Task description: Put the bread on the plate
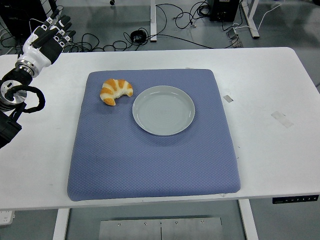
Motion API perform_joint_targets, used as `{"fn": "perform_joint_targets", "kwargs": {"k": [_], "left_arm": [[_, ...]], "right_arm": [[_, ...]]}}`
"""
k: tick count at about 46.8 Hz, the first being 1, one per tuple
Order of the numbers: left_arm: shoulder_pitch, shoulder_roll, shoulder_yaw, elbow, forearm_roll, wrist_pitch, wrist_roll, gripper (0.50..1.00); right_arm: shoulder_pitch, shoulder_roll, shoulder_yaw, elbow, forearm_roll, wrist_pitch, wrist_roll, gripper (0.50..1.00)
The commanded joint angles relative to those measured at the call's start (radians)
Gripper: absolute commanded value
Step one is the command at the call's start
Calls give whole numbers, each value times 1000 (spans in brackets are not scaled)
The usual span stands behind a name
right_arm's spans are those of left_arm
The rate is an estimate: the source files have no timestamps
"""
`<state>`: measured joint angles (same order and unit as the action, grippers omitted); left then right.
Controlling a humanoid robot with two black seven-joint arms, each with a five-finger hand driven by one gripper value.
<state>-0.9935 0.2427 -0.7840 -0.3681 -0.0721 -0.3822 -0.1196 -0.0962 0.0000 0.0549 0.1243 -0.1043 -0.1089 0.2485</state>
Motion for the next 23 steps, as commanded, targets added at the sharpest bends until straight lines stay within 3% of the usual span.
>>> {"fn": "perform_joint_targets", "kwargs": {"k": [1, 23], "left_arm": [[-1, 0, 0, 0, 0, -6, 0, 978], [1, 0, -3, 0, -2, -6, -2, 980]], "right_arm": [[0, 0, 0, 0, 0, 0, 0, 1000], [1, 0, 0, 0, 0, 0, 0, 1000]]}}
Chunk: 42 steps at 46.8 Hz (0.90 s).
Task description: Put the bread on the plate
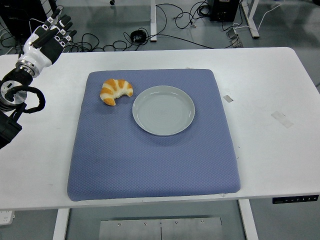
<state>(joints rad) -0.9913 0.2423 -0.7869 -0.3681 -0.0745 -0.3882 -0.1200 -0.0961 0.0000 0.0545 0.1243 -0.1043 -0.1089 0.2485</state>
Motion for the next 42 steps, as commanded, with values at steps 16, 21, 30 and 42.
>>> {"fn": "perform_joint_targets", "kwargs": {"k": [16, 21, 30, 42], "left_arm": [[-1, 0, 1, 0, 1, 0, -1, 978], [-1, -3, 3, 0, 2, 0, -1, 978], [10, -20, 3, -3, 2, 0, -1, 980], [-4, -32, 3, -5, 2, 9, 2, 978]], "right_arm": [[-1, 0, -1, 0, 0, 0, 0, 1000], [-1, 0, -1, 0, 0, 0, 0, 1000], [-1, 0, 1, 0, 0, 0, 0, 1000], [-1, 0, 1, 0, 0, 0, 0, 1000]]}}
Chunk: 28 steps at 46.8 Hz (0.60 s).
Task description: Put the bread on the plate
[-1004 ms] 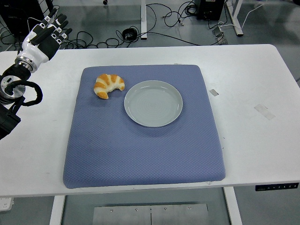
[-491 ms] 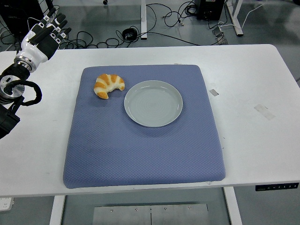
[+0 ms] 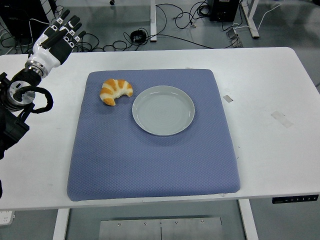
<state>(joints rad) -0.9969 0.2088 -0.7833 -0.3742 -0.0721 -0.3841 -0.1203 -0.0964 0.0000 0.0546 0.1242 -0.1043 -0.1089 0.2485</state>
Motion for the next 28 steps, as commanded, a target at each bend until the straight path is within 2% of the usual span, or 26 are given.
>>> {"fn": "perform_joint_targets", "kwargs": {"k": [1, 21, 28], "left_arm": [[3, 1, -1, 1, 0, 5, 1, 980], [-37, 32, 2, 3, 0, 8, 7, 980], [-61, 30, 68, 0, 3, 4, 10, 977]], "right_arm": [[0, 0, -1, 0, 0, 0, 0, 1000], [0, 0, 1, 0, 0, 0, 0, 1000], [1, 0, 1, 0, 0, 0, 0, 1000]]}}
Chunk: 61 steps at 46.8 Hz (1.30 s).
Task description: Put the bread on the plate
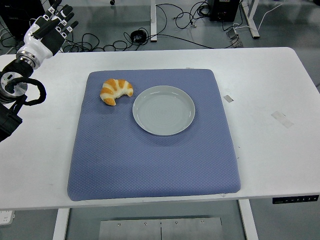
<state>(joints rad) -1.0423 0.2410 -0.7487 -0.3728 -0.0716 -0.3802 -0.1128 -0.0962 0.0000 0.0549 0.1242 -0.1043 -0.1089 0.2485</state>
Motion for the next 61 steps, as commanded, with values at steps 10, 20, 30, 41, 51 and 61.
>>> {"fn": "perform_joint_targets", "kwargs": {"k": [10, 20, 30, 41, 51, 61], "left_arm": [[-70, 12, 213, -3, 41, 41, -4, 961], [-157, 50, 391, -24, 75, 43, -4, 939], [-239, 129, 595, -135, 141, 41, -2, 937], [-338, 208, 811, -287, 274, 44, 28, 939], [-387, 250, 894, -371, 415, 37, 36, 969], [-392, 264, 899, -396, 599, 38, 39, 969]], "right_arm": [[0, 0, 0, 0, 0, 0, 0, 1000], [0, 0, 0, 0, 0, 0, 0, 1000], [0, 0, -1, 0, 0, 0, 0, 1000], [0, 0, 0, 0, 0, 0, 0, 1000], [1, 0, 0, 0, 0, 0, 0, 1000], [1, 0, -1, 0, 0, 0, 0, 1000]]}}
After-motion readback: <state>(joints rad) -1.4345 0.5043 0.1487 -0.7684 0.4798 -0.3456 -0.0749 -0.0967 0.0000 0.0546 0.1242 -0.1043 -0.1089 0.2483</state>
